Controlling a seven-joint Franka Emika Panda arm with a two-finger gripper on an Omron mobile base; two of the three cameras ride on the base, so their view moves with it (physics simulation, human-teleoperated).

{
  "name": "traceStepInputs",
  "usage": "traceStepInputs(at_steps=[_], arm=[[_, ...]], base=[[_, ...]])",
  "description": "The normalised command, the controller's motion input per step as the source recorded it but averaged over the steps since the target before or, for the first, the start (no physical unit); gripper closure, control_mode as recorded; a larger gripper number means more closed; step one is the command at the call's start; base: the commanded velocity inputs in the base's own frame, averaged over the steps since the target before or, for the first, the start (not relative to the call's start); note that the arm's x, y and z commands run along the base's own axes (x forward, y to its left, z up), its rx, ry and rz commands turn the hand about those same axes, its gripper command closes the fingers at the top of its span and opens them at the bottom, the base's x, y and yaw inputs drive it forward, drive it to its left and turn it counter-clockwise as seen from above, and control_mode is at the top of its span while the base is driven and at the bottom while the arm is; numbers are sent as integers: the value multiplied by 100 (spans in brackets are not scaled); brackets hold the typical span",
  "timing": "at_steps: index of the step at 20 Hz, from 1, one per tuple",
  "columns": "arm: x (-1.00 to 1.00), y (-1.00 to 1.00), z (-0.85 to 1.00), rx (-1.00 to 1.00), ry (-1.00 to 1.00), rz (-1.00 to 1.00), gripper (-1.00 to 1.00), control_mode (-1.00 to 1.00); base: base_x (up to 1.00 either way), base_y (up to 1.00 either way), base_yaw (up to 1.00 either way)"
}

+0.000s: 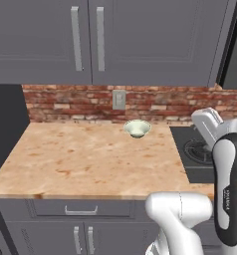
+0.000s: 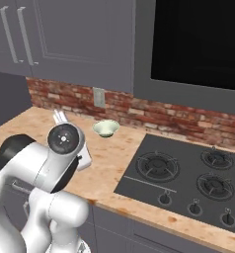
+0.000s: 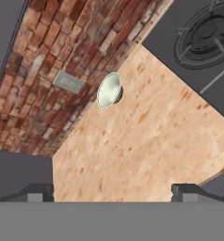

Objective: Pick up the bowls on the counter and stack them on top of one another in the open cabinet. Place the smaller bowl on top of the larger bowl.

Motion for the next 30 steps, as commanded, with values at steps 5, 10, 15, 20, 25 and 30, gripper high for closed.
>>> traceStepInputs(at_steps=[5, 10, 15, 20, 25, 30], arm=[[32, 5, -30, 9, -3, 3, -100, -100], [31, 7, -27, 4, -5, 3, -100, -100], [30, 2, -25, 0, -7, 1, -100, -100], [35, 0, -14, 0, -5, 0, -100, -100], [38, 0, -11, 5, 0, 0, -100, -100], [35, 0, -16, 9, 1, 0, -100, -100]], base=[[0, 0, 0], [0, 0, 0], [0, 0, 0], [0, 0, 0], [0, 0, 0], [0, 0, 0]])
